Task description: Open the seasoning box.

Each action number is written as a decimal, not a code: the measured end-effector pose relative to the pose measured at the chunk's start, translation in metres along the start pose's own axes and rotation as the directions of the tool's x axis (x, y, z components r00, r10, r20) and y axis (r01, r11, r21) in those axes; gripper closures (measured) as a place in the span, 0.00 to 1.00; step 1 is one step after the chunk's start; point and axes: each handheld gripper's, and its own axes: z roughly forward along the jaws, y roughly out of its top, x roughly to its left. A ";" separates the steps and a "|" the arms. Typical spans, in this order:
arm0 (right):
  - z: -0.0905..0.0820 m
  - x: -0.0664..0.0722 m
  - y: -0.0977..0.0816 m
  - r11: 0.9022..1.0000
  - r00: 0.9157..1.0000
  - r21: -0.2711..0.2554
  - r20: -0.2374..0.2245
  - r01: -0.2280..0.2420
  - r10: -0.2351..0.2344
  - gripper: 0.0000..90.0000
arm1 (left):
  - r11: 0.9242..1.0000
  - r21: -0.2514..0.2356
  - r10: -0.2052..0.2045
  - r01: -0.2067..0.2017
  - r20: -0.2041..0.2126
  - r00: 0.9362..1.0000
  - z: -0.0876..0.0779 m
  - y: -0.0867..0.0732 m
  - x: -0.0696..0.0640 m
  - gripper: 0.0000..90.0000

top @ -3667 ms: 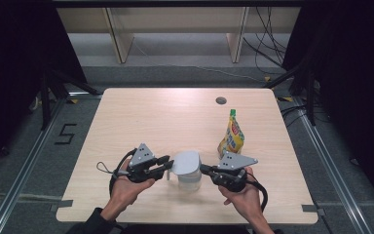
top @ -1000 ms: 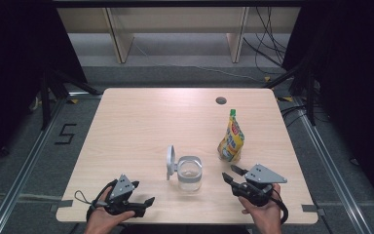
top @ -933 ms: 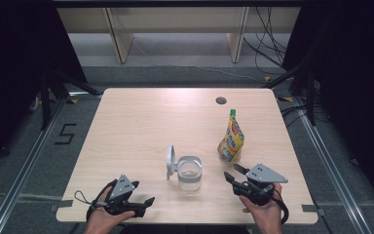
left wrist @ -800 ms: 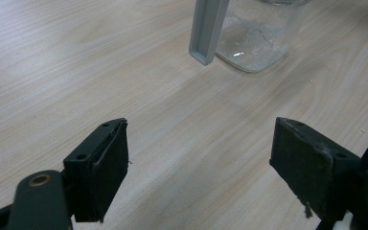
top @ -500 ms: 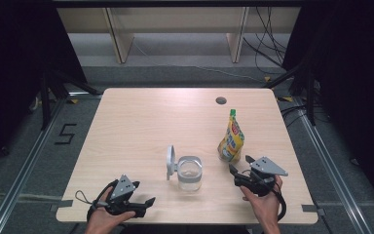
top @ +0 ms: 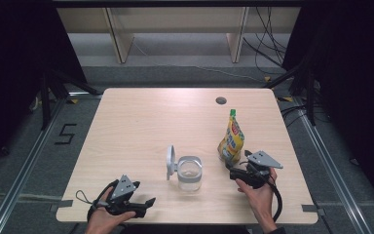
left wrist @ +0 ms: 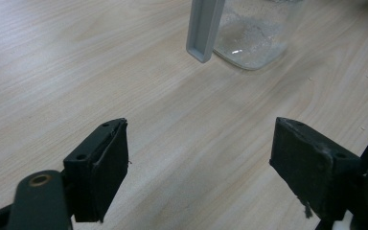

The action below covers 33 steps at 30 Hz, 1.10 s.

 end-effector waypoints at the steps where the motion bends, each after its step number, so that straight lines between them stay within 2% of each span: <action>1: 0.001 -0.001 0.000 1.000 1.000 0.003 0.002 0.006 -0.006 0.18 | 1.000 -0.007 -0.004 0.004 0.005 1.000 0.001 0.000 0.000 0.22; 2: 0.004 -0.002 0.000 1.000 1.000 -0.015 0.014 0.012 -0.011 0.18 | 1.000 -0.005 -0.003 0.003 0.006 1.000 0.001 0.000 0.000 0.22; 3: 0.004 -0.002 0.001 1.000 1.000 -0.013 -0.006 0.012 -0.012 0.18 | 1.000 -0.004 -0.002 0.002 0.006 1.000 0.001 0.000 0.000 0.22; 4: 0.004 -0.002 0.001 1.000 1.000 -0.009 0.011 0.020 -0.020 0.18 | 1.000 0.006 0.010 -0.010 0.003 1.000 0.000 0.000 0.001 0.22; 5: 0.006 -0.002 0.001 1.000 1.000 -0.015 0.002 0.009 -0.009 0.18 | 1.000 0.006 0.009 -0.010 0.004 1.000 0.000 0.000 0.001 0.22; 6: 0.008 -0.004 0.001 0.999 0.999 -0.009 0.023 0.035 -0.034 0.18 | 1.000 -0.003 0.000 0.000 0.005 1.000 0.001 0.000 0.000 0.22; 7: 0.008 -0.001 0.000 1.000 1.000 -0.014 0.011 -0.012 0.012 0.18 | 1.000 -0.008 -0.006 0.006 0.008 1.000 0.001 0.000 -0.001 0.22; 8: 0.008 0.002 0.001 0.999 0.999 -0.004 0.020 -0.044 0.044 0.18 | 1.000 -0.009 -0.007 0.007 0.009 1.000 0.001 0.000 -0.001 0.22; 9: 0.011 -0.002 0.000 1.000 0.999 -0.015 0.037 0.005 -0.005 0.18 | 1.000 0.001 0.007 -0.007 0.009 1.000 0.000 0.000 0.000 0.22; 10: 0.011 -0.001 0.000 1.000 0.999 -0.012 0.031 -0.015 0.016 0.18 | 1.000 0.002 0.007 -0.007 0.009 1.000 0.000 0.000 0.000 0.22; 11: 0.012 -0.002 0.000 1.000 0.999 -0.010 0.037 0.001 0.000 0.18 | 1.000 0.004 0.011 -0.011 0.002 1.000 0.000 0.000 0.001 0.22; 13: 0.014 -0.003 0.001 1.000 0.999 -0.013 0.052 0.003 -0.002 0.18 | 1.000 0.004 0.011 -0.011 0.003 1.000 0.000 0.000 0.001 0.22; 15: 0.016 -0.004 0.001 1.000 0.999 -0.025 0.050 0.014 -0.013 0.18 | 1.000 0.009 0.010 -0.010 0.004 1.000 -0.001 0.000 0.000 0.22; 17: 0.016 -0.003 0.001 1.000 0.999 -0.018 0.052 -0.006 0.007 0.18 | 1.000 0.010 0.012 -0.012 0.004 1.000 -0.001 0.000 0.000 0.22; 19: 0.019 -0.003 0.000 1.000 0.999 -0.025 0.046 -0.002 0.003 0.18 | 1.000 0.010 0.012 -0.012 0.004 1.000 -0.001 0.000 0.000 0.22; 20: 0.019 -0.001 0.001 1.000 0.998 -0.020 0.056 -0.016 0.017 0.18 | 1.000 0.010 0.012 -0.012 0.004 1.000 0.000 0.000 0.000 0.22; 21: 0.021 -0.001 0.000 0.999 0.999 -0.035 0.047 -0.008 0.010 0.18 | 1.000 0.010 0.013 -0.013 0.004 1.000 0.000 0.000 0.000 0.22; 23: 0.022 0.000 0.001 1.000 0.998 -0.028 0.062 0.010 -0.008 0.18 | 1.000 0.010 0.013 -0.013 0.004 1.000 -0.001 0.000 0.000 0.22; 26: 0.024 0.002 0.001 1.000 0.998 -0.030 0.060 -0.010 0.011 0.18 | 1.000 0.004 0.011 -0.011 0.007 1.000 0.000 0.000 0.000 0.22; 27: 0.024 0.003 0.001 0.999 0.997 -0.026 0.066 -0.029 0.031 0.18 | 1.000 0.006 0.018 -0.018 0.000 1.000 0.000 0.000 0.001 0.22; 28: 0.026 0.002 0.001 0.999 0.996 -0.037 0.084 0.000 0.003 0.18 | 1.000 0.009 0.014 -0.014 0.004 1.000 -0.001 0.000 0.000 0.22; 31: 0.028 0.001 0.002 0.999 0.997 -0.042 0.078 0.005 -0.002 0.18 | 1.000 0.013 0.018 -0.018 0.007 1.000 -0.001 0.001 0.000 0.22; 32: 0.029 0.003 0.002 0.999 0.996 -0.053 0.084 -0.010 0.015 0.18 | 1.000 0.013 0.018 -0.018 0.007 1.000 -0.001 0.001 0.000 0.22; 33: 0.030 0.001 0.002 0.999 0.997 -0.051 0.080 0.006 -0.002 0.18 | 1.000 0.013 0.018 -0.018 0.008 1.000 -0.001 0.001 0.000 0.22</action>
